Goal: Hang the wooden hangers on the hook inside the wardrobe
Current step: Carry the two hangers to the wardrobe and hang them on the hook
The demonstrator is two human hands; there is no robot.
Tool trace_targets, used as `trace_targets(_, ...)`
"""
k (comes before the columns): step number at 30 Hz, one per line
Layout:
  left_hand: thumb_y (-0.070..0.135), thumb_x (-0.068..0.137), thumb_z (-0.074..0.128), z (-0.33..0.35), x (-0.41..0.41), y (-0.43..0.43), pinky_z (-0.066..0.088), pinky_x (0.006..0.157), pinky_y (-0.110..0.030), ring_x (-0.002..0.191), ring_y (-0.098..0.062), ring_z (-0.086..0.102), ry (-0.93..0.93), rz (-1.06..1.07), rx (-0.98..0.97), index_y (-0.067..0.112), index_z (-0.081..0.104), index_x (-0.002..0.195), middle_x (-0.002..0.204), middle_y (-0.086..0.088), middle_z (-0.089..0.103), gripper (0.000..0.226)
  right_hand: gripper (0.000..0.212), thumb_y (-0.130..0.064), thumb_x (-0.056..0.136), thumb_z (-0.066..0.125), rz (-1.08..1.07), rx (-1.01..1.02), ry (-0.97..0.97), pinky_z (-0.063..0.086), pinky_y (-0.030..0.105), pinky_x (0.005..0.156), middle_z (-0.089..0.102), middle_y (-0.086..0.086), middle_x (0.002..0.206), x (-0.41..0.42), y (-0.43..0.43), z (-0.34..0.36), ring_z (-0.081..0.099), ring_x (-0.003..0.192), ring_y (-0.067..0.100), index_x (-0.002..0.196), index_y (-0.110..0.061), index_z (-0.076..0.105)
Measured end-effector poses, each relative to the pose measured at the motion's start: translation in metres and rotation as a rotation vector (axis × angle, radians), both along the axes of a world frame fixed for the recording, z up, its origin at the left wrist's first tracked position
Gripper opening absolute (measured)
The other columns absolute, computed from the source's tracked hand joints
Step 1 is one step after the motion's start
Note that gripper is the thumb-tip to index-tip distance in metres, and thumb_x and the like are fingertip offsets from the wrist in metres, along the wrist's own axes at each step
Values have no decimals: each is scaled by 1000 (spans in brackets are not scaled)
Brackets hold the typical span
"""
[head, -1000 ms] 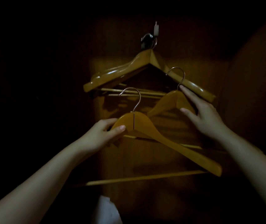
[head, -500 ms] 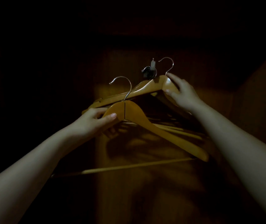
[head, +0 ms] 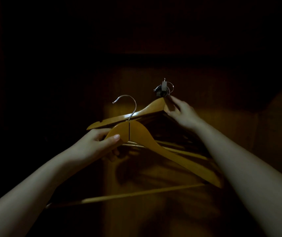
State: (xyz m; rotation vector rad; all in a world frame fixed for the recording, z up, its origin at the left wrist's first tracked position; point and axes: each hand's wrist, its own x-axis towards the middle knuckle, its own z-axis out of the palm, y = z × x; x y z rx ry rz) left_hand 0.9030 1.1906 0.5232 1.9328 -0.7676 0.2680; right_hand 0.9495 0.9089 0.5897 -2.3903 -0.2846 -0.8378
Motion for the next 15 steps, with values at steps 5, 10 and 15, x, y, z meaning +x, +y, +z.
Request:
trace_targets(5, 35, 86, 49, -6, 1, 2, 48, 49, -16, 64, -19, 69, 11, -21, 2, 18, 63, 88, 80, -11, 67, 23, 57, -25, 95, 48, -34, -136, 10, 32, 27, 91, 38, 14, 132, -1, 0, -2, 40, 122, 28, 146, -27, 24)
trace_targets(10, 44, 80, 50, -10, -3, 1, 49, 51, -15, 67, -17, 70, 46, -46, 7, 27, 64, 84, 81, -6, 68, 22, 53, -34, 93, 49, -188, -278, -66, 34, 32, 95, 34, 11, 126, -5, 3, -4, 36, 116, 26, 142, -23, 33)
trace_targets(15, 27, 92, 47, -10, -8, -1, 48, 50, -13, 65, -9, 69, 26, -61, 21, 20, 61, 94, 88, -5, 66, 16, 46, -39, 92, 48, -364, -416, -51, 35, 42, 100, 35, 10, 133, -9, 11, -2, 34, 122, 28, 131, -14, 45)
